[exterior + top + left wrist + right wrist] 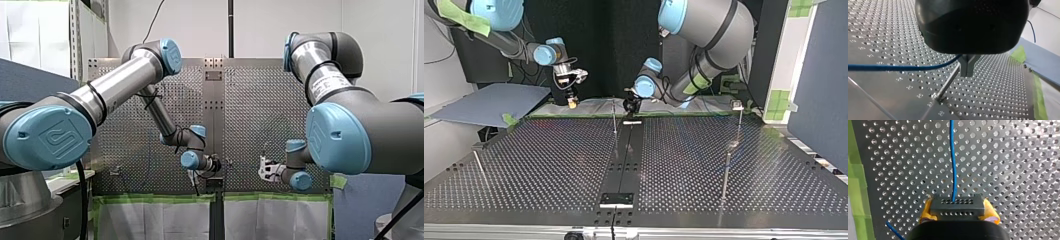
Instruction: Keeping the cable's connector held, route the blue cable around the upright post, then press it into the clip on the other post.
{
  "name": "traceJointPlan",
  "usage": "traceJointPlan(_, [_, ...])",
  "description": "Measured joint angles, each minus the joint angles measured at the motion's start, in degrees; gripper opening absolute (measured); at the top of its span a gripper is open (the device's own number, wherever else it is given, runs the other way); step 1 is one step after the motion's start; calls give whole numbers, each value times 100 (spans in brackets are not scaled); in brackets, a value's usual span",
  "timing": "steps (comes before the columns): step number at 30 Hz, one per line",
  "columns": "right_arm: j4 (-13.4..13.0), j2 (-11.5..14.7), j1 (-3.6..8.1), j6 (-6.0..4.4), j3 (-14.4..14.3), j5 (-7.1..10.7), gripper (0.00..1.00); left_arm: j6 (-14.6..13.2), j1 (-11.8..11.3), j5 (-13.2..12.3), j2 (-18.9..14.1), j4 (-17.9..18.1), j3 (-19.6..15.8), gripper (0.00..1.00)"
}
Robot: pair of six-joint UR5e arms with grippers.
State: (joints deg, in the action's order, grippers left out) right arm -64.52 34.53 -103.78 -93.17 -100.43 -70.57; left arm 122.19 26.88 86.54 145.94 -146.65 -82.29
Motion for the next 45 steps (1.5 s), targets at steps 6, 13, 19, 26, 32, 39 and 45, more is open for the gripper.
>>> traceJointPlan(6, [82,-257,4,18,179,12,0,18,5,-53,109,-10,-1,2])
traceJointPlan(13, [188,-332,17,28,339,-12,0,31,-10,-23,142,20,0,2])
traceJointPlan(19, [290,-335,20,40,432,-34,0,68,-29,-29,143,100,43,2])
traceJointPlan(26, [361,-336,35,28,567,-41,0,189,-45,-45,143,102,216,2])
traceJointPlan(32, [401,-336,52,25,673,-45,0,215,-60,93,147,101,272,2])
traceJointPlan(39, [414,-336,65,23,730,-45,0,225,-87,275,145,94,276,2])
traceJointPlan(45, [487,-336,124,-13,874,-48,0,219,-126,338,147,96,277,2])
